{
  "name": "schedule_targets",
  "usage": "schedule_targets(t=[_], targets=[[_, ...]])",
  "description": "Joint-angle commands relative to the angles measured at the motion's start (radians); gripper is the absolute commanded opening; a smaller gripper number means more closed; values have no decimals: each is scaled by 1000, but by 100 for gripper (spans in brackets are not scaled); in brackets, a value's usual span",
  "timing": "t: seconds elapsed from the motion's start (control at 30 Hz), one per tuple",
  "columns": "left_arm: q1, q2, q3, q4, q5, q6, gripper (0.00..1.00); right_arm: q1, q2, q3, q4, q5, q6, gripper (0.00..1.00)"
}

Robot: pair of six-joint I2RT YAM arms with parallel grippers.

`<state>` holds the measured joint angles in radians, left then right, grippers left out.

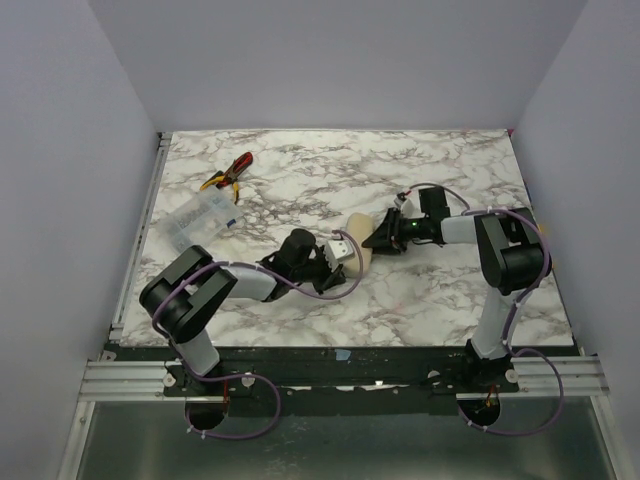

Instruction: Open the umbrella

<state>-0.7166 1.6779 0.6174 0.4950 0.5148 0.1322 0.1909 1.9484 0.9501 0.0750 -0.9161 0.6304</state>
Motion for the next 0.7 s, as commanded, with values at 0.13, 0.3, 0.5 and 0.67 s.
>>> schedule_targets(t=[0.13,0.3,0.5,0.67], targets=[[-17,78,133,-75,-25,-267,0,-11,-15,-134,77,158,35,1],[53,59,145,-143,32,-241,0,-16,-122,-157,-26,127,-141,25],[121,85,183,-210,79,-198,0,-41,-224,-52,-319,100,-529,77],[152,107,234,-277,114,-172,0,-46,-307,60,-608,93,-1061,81]])
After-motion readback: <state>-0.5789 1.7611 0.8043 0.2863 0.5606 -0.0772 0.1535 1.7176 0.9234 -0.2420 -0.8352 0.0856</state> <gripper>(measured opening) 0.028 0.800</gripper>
